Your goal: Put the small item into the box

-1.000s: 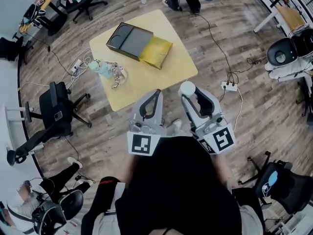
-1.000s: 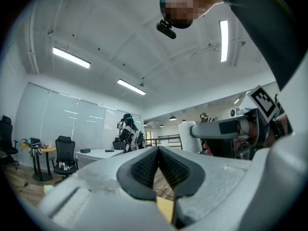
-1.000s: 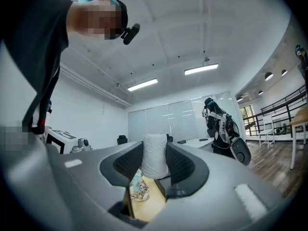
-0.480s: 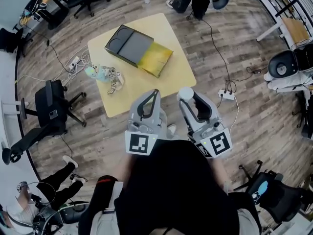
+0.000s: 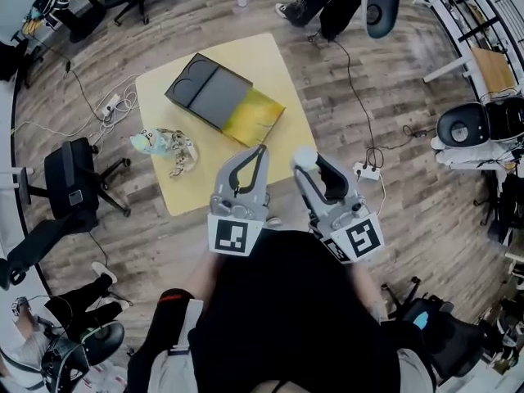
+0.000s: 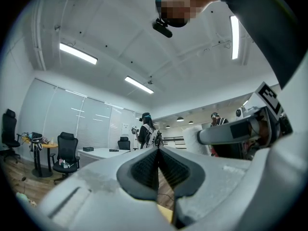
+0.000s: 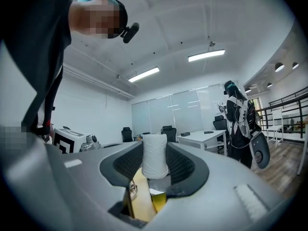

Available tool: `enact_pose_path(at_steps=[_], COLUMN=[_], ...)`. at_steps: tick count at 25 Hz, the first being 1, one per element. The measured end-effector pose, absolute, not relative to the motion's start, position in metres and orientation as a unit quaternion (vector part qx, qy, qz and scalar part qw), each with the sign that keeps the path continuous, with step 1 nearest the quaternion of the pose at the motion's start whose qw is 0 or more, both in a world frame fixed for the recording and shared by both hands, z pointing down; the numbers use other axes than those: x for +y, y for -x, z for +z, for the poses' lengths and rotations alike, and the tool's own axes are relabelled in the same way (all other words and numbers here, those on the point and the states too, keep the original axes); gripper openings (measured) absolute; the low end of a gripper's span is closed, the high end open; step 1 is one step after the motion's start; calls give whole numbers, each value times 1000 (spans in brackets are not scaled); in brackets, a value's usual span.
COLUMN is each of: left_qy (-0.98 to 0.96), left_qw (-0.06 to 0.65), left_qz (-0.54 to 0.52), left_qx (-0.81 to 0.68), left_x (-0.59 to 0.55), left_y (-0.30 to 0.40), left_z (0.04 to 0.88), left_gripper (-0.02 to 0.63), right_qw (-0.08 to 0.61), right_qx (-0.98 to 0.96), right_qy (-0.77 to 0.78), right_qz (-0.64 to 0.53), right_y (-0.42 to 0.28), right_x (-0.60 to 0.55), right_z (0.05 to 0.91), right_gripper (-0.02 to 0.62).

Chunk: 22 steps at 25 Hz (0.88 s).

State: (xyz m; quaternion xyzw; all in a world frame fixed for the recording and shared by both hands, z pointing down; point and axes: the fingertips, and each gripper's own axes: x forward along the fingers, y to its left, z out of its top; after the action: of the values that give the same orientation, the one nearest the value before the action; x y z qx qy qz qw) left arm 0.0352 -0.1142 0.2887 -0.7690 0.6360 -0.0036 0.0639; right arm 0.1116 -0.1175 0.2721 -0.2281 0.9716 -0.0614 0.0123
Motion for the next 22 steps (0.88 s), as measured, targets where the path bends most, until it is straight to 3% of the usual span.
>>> enact_pose_path(at_steps=[22], left_qy=[762], left_qw=[26], left_qz=[0], left_qx=[647], left_x=[-158], left_y=[53], left_z=[319], left_gripper=[2], right_qw=[-46], right_qx=[975], right_qy=[204], right_qz=[-76], right_y=[-13], right_x=[-185], right_z=[312], right_gripper=[158])
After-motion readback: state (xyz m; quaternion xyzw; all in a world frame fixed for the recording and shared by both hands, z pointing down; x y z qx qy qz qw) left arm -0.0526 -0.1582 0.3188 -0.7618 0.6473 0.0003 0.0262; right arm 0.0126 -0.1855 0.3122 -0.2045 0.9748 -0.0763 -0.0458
